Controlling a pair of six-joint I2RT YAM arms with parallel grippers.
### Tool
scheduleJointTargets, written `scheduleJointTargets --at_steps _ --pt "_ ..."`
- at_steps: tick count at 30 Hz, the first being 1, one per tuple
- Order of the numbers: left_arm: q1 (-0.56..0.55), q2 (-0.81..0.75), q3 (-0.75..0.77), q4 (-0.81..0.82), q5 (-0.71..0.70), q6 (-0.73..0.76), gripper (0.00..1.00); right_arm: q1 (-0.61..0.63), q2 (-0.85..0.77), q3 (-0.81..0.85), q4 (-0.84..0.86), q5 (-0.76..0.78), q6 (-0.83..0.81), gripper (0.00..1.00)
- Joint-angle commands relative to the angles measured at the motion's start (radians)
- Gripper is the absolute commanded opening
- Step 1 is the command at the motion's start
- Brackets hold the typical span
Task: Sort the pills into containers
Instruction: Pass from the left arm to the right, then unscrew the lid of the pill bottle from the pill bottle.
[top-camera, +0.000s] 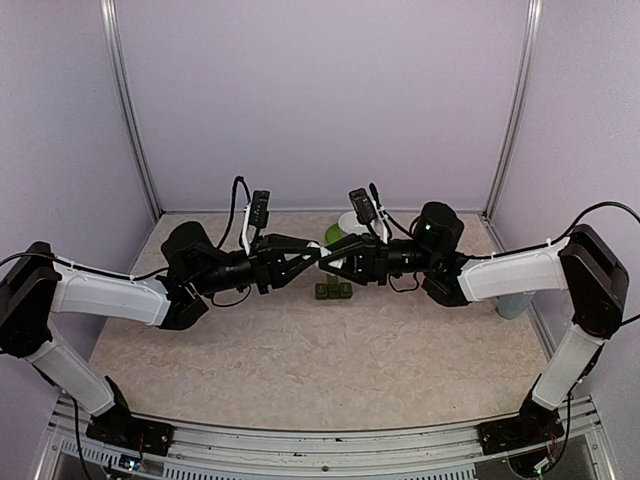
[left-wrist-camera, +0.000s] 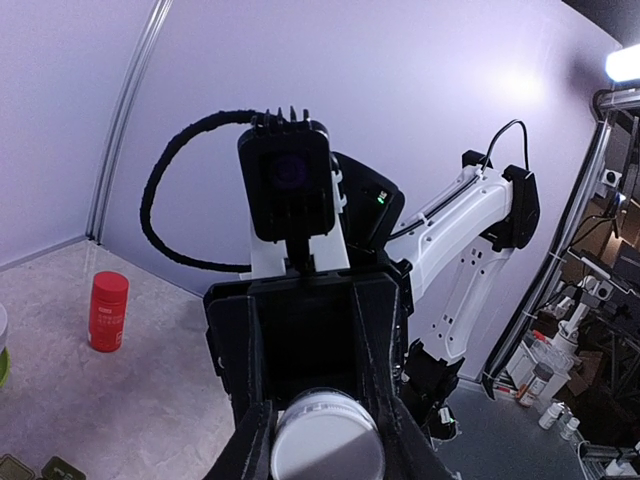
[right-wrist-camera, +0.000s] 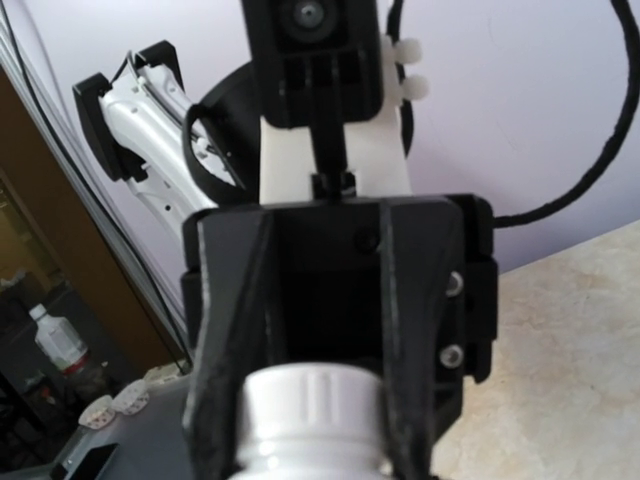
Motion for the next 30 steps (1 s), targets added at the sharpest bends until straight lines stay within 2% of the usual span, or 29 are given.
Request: scheduleJointTargets --at_steps 1,7,10,12,14,16,18,20,25,28,30 --pt "-0.007 -0.007 -0.003 0.038 -0.017 0.017 0.12 0.009 0.014 0.012 0.025 -0.010 0.001 0.36" --pt "-0.007 -0.008 -0.003 0.023 -0.031 0.020 0.12 0.009 0.013 0.008 0.022 -0.001 -0.007 0.15" --pt "-0.007 -0.006 -0.004 0.020 -0.043 0.008 0.21 0.010 0.006 0.008 0.002 0.009 -0.024 0.13" --pt "-0.007 -0.011 -0.005 0.018 -0.042 0.008 0.38 0.008 -0.003 0.006 -0.007 0.013 -0.026 0.13" --pt "-0.007 -0.027 -0.015 0.008 -0.051 0.032 0.59 0.008 -0.010 0.008 -0.011 0.011 -0.014 0.13" --pt "-0.004 -0.058 -0.029 -0.017 -0.065 0.077 0.75 0.008 -0.013 0.011 -0.013 -0.001 0.007 0.13" --pt "0.000 -0.099 -0.033 -0.061 -0.063 0.146 0.88 0.007 -0.018 0.010 -0.012 -0.019 0.033 0.13" --pt "-0.002 -0.147 -0.035 -0.129 -0.068 0.230 0.96 0.007 -0.033 0.005 -0.019 -0.040 0.052 0.12" --pt "-0.004 -0.221 -0.050 -0.216 -0.043 0.420 0.98 0.008 -0.084 0.013 -0.113 -0.077 0.052 0.12" --pt "-0.004 -0.235 -0.055 -0.245 0.019 0.500 0.90 0.008 -0.098 0.035 -0.185 -0.125 0.051 0.12" --pt "-0.004 -0.233 -0.031 -0.305 0.052 0.557 0.84 0.009 -0.094 0.047 -0.173 -0.172 0.080 0.12"
